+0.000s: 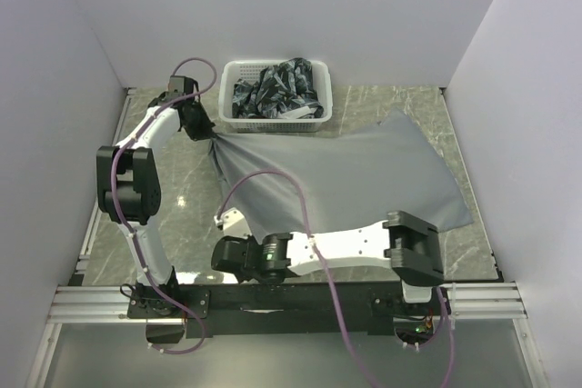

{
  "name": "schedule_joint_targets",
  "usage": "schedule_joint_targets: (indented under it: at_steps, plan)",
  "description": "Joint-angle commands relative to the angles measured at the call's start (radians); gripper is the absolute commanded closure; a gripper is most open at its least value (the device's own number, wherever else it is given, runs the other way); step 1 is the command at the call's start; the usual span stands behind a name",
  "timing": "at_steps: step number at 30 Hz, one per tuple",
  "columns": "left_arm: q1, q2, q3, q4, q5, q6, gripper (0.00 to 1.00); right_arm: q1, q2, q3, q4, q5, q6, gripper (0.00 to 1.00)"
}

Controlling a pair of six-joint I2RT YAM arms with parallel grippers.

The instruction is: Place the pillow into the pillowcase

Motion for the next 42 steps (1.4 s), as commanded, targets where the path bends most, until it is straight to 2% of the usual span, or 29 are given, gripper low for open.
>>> schedule_joint_targets:
  at_steps: [1,7,11,14,17,19,24,29,32,37,42]
  plan:
    - [0.009,-0.003,0.060,0.023,-0.014,0.007,0.99,-0.046,0.088,0.010,0.107,-0.033,-0.006,0.57]
    - [0.009,0.001,0.067,0.015,-0.034,0.022,0.99,-0.095,0.172,0.030,0.141,0.014,-0.021,0.46]
    - [0.009,0.006,0.063,0.023,-0.036,0.024,0.99,-0.097,0.181,0.002,0.182,0.059,-0.035,0.45]
    - [0.009,0.012,0.067,0.021,-0.037,0.024,0.99,-0.104,0.186,-0.031,0.249,0.019,-0.049,0.44]
    - [0.009,0.021,0.078,0.017,-0.039,0.025,0.99,-0.104,0.195,-0.044,0.282,-0.042,-0.052,0.51]
    - [0.009,0.029,0.089,0.012,-0.042,0.025,0.99,-0.100,0.182,-0.077,0.309,-0.085,-0.046,0.62]
    - [0.011,0.052,0.136,-0.002,-0.049,0.024,0.99,-0.080,0.097,-0.134,0.310,-0.101,-0.009,1.00]
    - [0.014,0.090,0.196,-0.022,-0.066,0.025,0.99,0.012,0.011,-0.087,0.241,-0.067,0.016,1.00]
    - [0.014,0.116,0.236,-0.031,-0.072,0.022,0.99,0.061,0.075,0.034,0.201,-0.077,-0.007,1.00]
    - [0.028,0.132,0.267,-0.045,-0.092,0.035,0.99,0.054,0.194,0.183,0.217,-0.163,-0.070,1.00]
    - [0.048,0.127,0.249,-0.028,-0.086,0.031,0.99,0.000,0.267,0.251,0.283,-0.264,-0.121,1.00]
